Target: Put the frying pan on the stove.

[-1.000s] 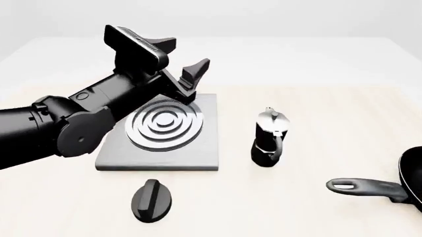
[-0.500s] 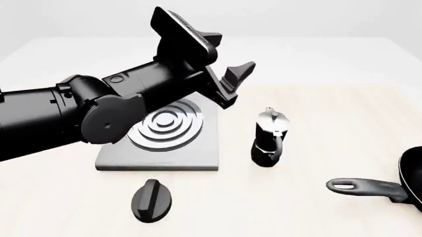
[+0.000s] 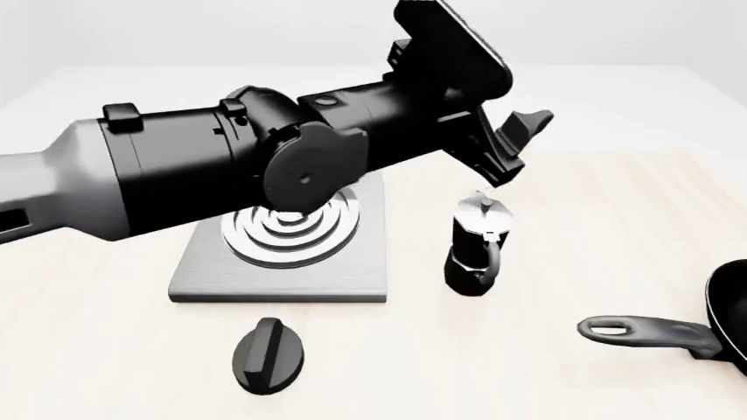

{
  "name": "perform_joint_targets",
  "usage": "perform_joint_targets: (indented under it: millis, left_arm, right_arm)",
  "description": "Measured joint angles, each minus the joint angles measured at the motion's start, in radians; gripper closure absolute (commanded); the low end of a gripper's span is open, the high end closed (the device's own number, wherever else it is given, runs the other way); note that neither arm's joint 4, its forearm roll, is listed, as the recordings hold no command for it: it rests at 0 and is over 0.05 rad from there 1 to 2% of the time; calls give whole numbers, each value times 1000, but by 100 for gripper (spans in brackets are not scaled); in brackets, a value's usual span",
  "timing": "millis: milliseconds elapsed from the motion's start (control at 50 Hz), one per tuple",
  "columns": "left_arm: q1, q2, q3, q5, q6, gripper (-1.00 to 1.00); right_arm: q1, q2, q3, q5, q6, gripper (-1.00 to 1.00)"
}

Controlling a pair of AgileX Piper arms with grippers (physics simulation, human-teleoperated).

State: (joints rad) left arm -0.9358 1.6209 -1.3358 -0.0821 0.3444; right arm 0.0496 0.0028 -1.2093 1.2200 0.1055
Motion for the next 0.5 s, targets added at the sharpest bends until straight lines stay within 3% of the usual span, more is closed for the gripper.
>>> perform_joint_targets:
  millis: [180,500]
  left_arm:
    - [-19,92,-150,74,5,-100]
    - [-50,205,-339,201,15,-100]
  right_arm:
    - [0,0,0,0,1,-100]
    - [0,0,0,0,5,-100]
